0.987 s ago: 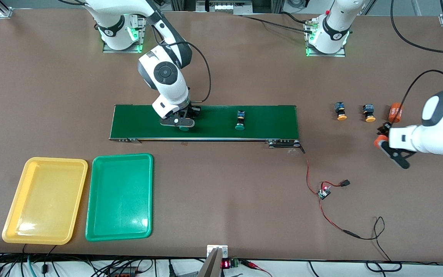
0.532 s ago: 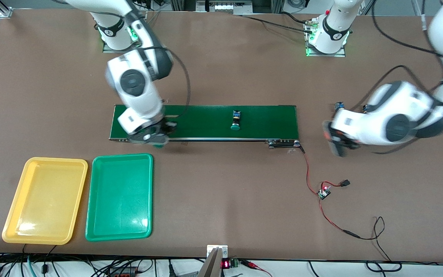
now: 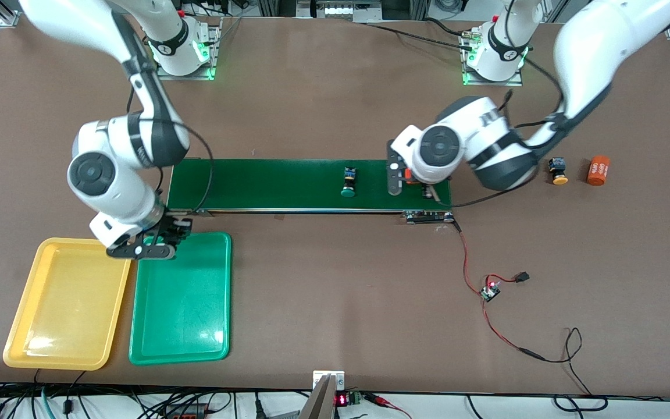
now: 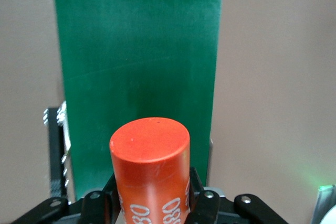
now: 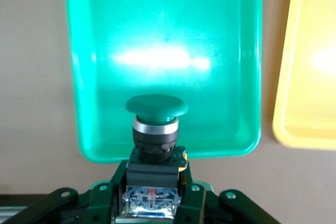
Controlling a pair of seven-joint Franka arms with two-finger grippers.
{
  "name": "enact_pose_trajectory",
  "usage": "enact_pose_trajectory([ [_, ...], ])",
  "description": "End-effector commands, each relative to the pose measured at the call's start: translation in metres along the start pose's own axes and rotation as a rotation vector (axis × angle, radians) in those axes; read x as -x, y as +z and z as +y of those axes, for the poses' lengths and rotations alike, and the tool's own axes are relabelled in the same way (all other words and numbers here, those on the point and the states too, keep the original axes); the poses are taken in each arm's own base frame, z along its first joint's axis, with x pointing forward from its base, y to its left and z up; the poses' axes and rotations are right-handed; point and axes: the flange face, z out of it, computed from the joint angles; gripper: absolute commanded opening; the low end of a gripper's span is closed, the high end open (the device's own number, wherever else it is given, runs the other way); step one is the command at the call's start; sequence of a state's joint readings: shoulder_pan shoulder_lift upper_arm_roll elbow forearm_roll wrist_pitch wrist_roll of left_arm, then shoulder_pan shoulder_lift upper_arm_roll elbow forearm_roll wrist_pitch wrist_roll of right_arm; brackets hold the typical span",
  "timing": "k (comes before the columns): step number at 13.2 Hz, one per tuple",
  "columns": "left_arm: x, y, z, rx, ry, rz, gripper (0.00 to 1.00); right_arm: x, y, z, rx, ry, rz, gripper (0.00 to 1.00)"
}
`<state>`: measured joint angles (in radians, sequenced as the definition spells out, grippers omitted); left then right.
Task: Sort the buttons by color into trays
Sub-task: 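Carry the button to the green tray while the left places the cylinder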
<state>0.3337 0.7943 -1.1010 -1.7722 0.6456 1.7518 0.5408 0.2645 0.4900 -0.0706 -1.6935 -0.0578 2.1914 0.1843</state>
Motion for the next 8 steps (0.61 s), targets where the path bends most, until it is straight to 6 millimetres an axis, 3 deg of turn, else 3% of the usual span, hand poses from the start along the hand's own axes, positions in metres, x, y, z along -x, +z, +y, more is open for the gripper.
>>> enact_pose_trajectory([
  [1, -0.053, 0.028, 0.022, -0.101, 0.012, -0.128, 0.08, -0.025, 0.036, 0.018, -0.002, -0.040, -0.013, 0.00],
  [3, -0.049, 0.028, 0.019, -0.106, -0.001, -0.134, 0.11, -0.034, 0.058, 0.023, 0.002, -0.033, -0.021, 0.00],
  [4, -0.050, 0.026, 0.019, -0.110, -0.013, -0.133, 0.27, -0.038, 0.065, 0.028, 0.003, -0.025, -0.018, 0.00],
  [5, -0.048, 0.026, 0.018, -0.111, -0.013, -0.134, 0.99, -0.040, 0.070, 0.029, 0.003, -0.021, -0.009, 0.00],
  [8, -0.045, 0.025, 0.015, -0.108, -0.017, -0.134, 1.00, -0.046, 0.091, 0.030, 0.000, -0.013, 0.026, 0.00],
])
